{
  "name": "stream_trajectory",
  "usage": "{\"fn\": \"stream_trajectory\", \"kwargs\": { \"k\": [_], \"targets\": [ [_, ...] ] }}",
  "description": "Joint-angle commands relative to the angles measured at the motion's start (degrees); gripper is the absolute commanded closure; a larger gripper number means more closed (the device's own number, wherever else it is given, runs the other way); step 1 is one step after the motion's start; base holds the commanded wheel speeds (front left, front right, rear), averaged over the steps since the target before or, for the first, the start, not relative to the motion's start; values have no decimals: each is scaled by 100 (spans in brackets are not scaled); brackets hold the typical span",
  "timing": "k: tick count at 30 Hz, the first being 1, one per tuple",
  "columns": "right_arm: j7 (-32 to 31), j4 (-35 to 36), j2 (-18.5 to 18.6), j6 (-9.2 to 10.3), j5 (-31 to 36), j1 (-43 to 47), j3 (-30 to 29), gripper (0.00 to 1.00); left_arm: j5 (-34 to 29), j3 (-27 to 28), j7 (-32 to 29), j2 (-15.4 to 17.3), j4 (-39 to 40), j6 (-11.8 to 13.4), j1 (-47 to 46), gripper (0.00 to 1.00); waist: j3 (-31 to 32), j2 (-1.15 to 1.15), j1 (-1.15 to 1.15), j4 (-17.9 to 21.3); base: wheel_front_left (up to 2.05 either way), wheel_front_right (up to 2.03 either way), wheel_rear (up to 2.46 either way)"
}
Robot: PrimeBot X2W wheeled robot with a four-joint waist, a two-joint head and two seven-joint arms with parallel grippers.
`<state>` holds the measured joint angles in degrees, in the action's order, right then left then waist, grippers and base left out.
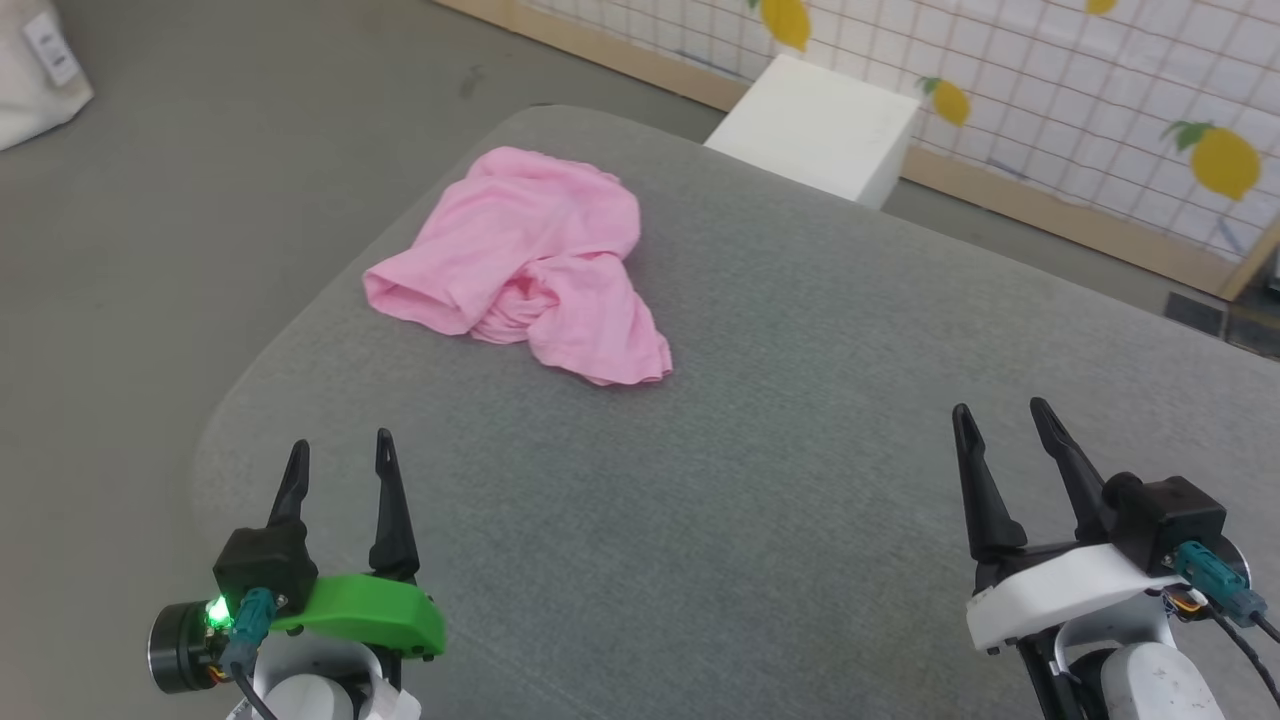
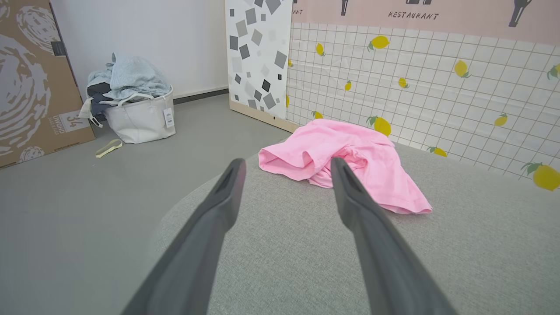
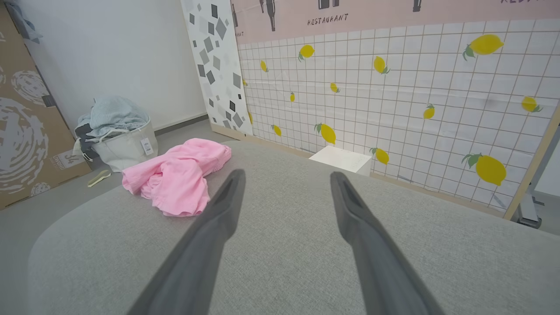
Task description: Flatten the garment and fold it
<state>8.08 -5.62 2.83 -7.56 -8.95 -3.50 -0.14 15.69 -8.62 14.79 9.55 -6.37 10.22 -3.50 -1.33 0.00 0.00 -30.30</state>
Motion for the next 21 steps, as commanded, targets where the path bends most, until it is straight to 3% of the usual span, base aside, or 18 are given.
{"fn": "stream_trajectory", "kwargs": {
  "k": [1, 14, 21],
  "targets": [
    [12, -1, 5, 8, 49, -63, -6, 0, 1, -16, 20, 34, 21, 29, 53, 0, -12, 0, 0, -204, 0, 0, 0],
    [-61, 62, 5, 8, 120, -90, 15, 0, 108, 72, 20, -33, 66, 51, 73, 0, -111, 0, 0, -202, 0, 0, 0],
    [-173, 236, 5, 8, 190, -246, 38, 0, 582, 227, -409, 68, -87, -263, -584, 0, -548, 0, 0, 78, 0, 0, 0]
  ]
}}
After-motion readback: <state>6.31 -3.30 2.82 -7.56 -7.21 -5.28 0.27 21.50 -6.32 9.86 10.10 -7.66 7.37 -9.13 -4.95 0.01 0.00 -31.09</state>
